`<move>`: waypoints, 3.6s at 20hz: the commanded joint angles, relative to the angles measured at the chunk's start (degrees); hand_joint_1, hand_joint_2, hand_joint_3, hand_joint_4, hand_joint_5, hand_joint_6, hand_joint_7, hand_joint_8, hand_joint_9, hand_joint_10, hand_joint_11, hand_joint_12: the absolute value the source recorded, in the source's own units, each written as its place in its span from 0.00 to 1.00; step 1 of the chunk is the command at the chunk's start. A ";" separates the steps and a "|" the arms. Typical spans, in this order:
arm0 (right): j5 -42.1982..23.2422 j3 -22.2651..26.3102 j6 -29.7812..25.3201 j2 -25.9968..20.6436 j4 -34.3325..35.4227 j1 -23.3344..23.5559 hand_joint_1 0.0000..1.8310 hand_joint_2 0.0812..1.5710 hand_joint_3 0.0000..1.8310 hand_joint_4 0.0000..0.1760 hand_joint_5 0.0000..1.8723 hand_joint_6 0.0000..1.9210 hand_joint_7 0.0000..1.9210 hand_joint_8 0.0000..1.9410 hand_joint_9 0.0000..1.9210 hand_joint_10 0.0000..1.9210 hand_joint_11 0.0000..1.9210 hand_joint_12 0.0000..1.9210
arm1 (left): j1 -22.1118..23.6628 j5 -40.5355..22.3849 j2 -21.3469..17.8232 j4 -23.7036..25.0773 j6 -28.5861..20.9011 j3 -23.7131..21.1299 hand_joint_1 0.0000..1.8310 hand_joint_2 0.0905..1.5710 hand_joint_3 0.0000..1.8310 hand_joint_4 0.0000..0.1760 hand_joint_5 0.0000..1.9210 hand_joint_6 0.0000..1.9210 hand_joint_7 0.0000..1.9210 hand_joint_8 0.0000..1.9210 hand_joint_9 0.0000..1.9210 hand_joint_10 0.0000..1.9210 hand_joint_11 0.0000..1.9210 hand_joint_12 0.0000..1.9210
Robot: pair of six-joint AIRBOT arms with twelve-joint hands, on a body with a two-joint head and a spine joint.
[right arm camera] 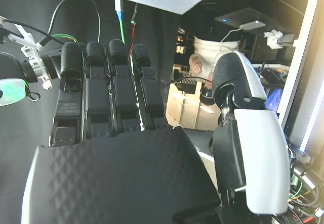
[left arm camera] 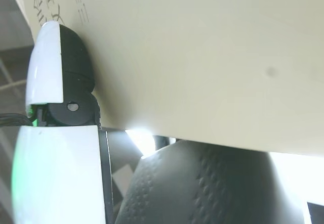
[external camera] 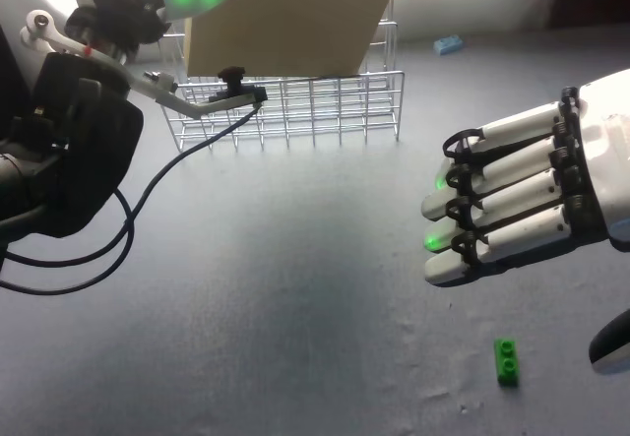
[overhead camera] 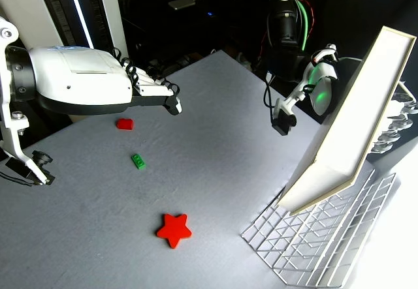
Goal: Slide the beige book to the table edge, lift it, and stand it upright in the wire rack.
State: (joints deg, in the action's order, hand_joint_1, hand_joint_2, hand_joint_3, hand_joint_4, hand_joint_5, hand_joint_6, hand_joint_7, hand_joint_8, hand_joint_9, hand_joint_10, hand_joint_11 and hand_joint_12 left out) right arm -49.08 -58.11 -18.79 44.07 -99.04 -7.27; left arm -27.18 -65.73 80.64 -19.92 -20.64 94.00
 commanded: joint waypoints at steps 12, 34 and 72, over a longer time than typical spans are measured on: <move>-0.56 0.28 -0.02 0.53 4.66 0.88 0.15 0.74 0.00 0.00 0.16 0.00 0.15 0.00 0.15 0.00 0.00 0.41 | -0.44 -9.09 3.16 0.05 -1.16 4.23 0.73 0.76 0.00 0.00 0.39 0.63 0.39 0.72 0.39 0.78 0.33 0.78; 0.11 0.27 -0.06 2.90 4.67 0.91 0.16 0.73 0.00 0.00 0.16 0.00 0.16 0.00 0.15 0.00 0.00 0.43 | -2.56 -12.54 4.08 -0.66 7.32 8.74 0.74 0.75 0.00 0.00 0.39 0.64 0.40 0.70 0.40 0.77 0.32 0.79; 0.23 0.51 -0.33 6.07 4.67 1.37 0.14 0.74 0.00 0.00 0.16 0.00 0.15 0.00 0.14 0.00 0.00 0.40 | -3.98 -19.07 6.86 -0.22 8.66 8.87 0.73 0.76 0.00 0.00 0.40 0.63 0.39 0.71 0.39 0.77 0.32 0.80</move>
State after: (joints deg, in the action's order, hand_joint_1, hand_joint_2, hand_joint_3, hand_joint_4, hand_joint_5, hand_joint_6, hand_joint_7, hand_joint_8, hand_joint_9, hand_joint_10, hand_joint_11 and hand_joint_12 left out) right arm -47.92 -57.80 -19.05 50.28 -99.04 -6.63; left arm -31.66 -77.84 87.72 -19.84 -11.35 102.45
